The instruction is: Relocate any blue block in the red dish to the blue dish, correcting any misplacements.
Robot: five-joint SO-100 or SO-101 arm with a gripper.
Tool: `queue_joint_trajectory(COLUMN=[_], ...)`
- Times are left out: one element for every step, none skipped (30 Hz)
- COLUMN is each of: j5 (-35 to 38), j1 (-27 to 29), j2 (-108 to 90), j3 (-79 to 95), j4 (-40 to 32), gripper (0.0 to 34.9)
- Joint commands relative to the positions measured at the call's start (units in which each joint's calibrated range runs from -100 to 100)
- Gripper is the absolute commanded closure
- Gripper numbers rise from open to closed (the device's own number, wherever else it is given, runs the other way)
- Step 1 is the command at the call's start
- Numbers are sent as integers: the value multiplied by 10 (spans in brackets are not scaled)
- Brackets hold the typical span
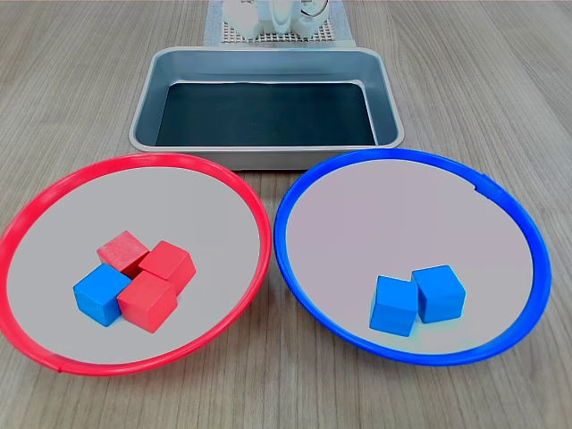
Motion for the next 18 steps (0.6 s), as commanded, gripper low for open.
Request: queue_joint_trajectory(j5=[45, 58, 80, 101, 125, 144, 164, 177, 194, 202, 214, 221, 228, 233, 239, 243, 248, 252], j1=[18, 23, 27, 30, 34, 41, 50, 58, 68, 74, 81, 87, 93, 97, 104, 109, 115, 120], j2=[201, 236, 272, 303, 334, 361, 395, 419, 455, 474, 503, 529, 557, 582, 615, 633, 662, 681], j3=[-190, -218, -247, -272, -297, -318, -344, -363, -392, -410, -436, -463, -494, -521, -557, -578, -610, -631], j4=[-33, -42, -48, -50, -54, -60, -69, -79, -94, -99, -105, -110, -114, -118, -120, -121, -120, -118], gripper=[346, 346, 346, 346, 347, 347, 347, 347, 347, 347, 347, 347, 347, 347, 347, 347, 347, 347])
